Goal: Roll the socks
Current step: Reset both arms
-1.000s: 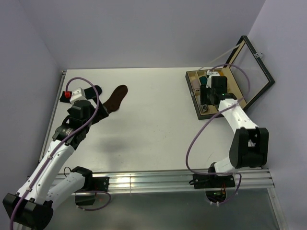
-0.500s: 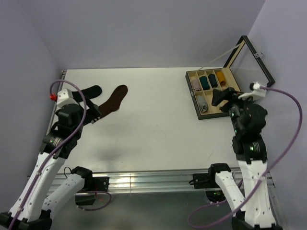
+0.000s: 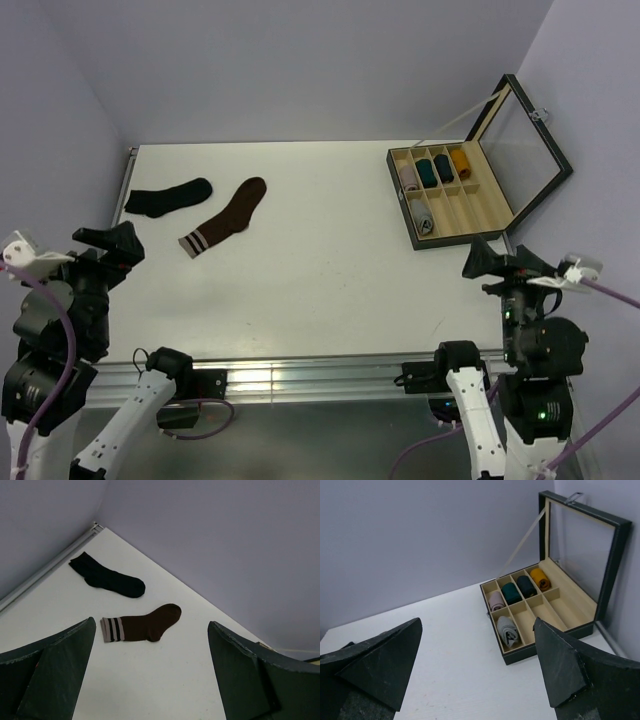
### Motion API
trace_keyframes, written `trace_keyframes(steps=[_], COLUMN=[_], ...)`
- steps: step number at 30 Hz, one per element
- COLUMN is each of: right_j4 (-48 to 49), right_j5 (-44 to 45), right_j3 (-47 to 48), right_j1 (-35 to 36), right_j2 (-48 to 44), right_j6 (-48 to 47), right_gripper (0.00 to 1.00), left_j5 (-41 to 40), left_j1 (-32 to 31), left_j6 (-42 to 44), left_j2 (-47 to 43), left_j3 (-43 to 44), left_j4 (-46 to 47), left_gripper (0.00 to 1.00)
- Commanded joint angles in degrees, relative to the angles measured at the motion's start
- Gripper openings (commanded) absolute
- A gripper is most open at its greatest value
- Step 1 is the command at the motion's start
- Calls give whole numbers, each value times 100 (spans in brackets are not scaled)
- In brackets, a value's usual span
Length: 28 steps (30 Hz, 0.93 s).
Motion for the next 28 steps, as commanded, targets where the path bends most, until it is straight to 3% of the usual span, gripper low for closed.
trace_keyframes(steps=[1, 6, 12, 28], right_j4=[-188, 32, -38, 128], right_j5=[374, 356, 295, 295], right_j3=[-321, -622, -666, -543], right_j1=[76, 120, 225, 427], right_j2=[-537, -1180, -1172, -1084], right_j6=[-367, -437, -464, -683], right_gripper=[100, 100, 100, 100], left_j5=[-481, -876, -956, -1255], left_j1=[0, -9, -18, -88], left_j6=[127, -65, -250, -444], left_j2=[-353, -1099, -1628, -1778], left_j3=[-36, -388, -581, -766], left_j4=[-432, -467, -546, -765], left_gripper=[99, 100, 100, 100])
